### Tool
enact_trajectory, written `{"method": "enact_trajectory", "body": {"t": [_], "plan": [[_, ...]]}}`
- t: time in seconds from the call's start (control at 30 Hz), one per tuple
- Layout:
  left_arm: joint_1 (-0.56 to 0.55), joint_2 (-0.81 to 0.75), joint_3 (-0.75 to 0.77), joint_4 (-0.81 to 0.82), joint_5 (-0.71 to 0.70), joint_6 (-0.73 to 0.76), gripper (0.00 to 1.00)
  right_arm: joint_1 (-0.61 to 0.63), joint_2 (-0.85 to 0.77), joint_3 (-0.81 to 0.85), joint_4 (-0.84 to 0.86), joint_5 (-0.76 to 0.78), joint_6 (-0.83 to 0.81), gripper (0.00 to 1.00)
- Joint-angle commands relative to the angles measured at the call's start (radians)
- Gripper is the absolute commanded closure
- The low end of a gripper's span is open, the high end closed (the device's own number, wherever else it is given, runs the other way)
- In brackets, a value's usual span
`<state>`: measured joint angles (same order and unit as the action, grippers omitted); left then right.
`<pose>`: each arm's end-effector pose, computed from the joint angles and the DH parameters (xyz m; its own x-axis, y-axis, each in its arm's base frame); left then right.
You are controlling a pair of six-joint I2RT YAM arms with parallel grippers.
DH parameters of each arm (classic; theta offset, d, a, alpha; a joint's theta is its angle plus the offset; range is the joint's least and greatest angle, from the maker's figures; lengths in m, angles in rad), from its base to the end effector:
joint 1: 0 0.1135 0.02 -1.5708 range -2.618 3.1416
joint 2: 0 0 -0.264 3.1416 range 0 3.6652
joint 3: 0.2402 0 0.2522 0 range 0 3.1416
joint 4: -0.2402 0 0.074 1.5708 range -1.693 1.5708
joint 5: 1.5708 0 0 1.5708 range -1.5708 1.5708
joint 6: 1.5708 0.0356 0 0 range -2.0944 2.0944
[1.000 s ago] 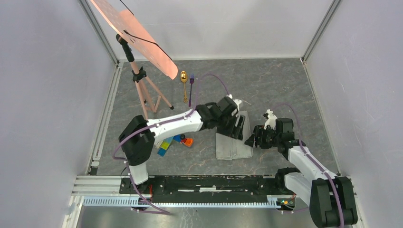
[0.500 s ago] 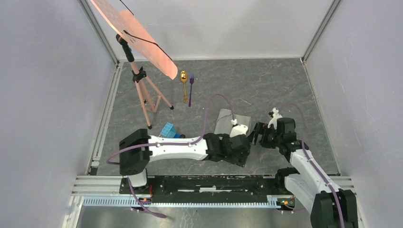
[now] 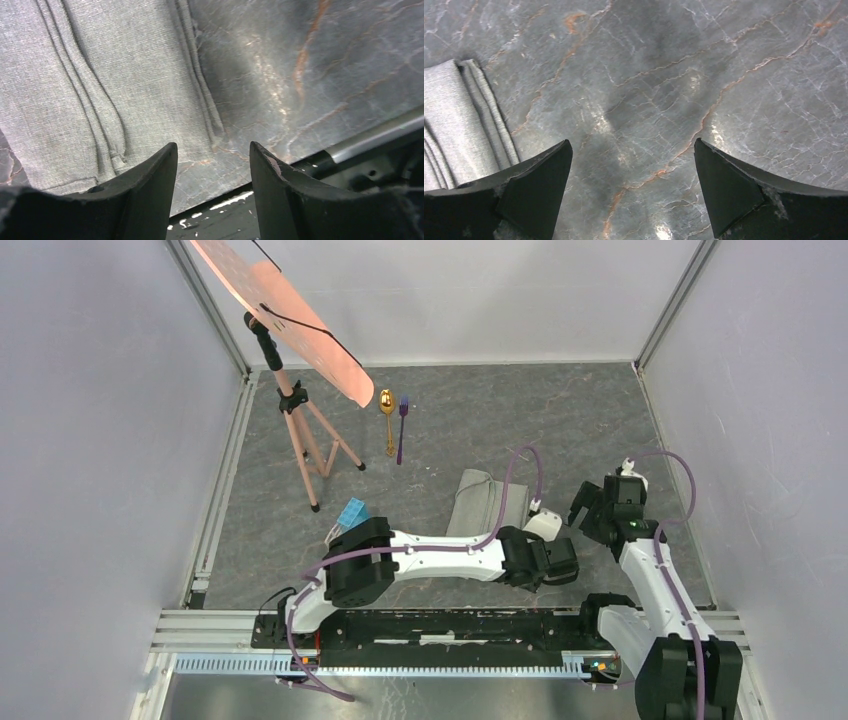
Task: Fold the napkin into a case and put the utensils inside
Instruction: Fold the 2/3-rectangle-folded napkin at the center of the board.
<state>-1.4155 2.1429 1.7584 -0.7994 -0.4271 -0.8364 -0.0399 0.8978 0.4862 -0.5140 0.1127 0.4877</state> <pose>0.0846 -0.4449 0.2007 -0.7455 0.3940 -0.5376 0.4801 0.8769 -0.0230 0.1694 -0.0108 0.1895 -0.6550 0.4922 -0.5734 0.4688 0.8598 0.2024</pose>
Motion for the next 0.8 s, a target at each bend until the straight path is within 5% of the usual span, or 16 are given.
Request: {"method": "enact_trajectory", "body": {"t": [0.0, 0.5, 0.77], "plan": [[-0.002, 0.035, 0.06, -0.073, -0.055, -0.009, 0.38, -0.029, 0.016, 0.033, -0.003, -0.013, -0.04, 0.02], [0.006, 0.156, 0.095, -0.102, -0.04, 0.004, 0.48, -0.028, -0.041, -0.022, 0.082, -0.072, -0.128, 0.05], [0.015, 0.07, 0.007, -0.09, -0.075, 0.027, 0.88, -0.025, -0.018, -0.074, 0.172, -0.22, -0.191, 0.04]]}}
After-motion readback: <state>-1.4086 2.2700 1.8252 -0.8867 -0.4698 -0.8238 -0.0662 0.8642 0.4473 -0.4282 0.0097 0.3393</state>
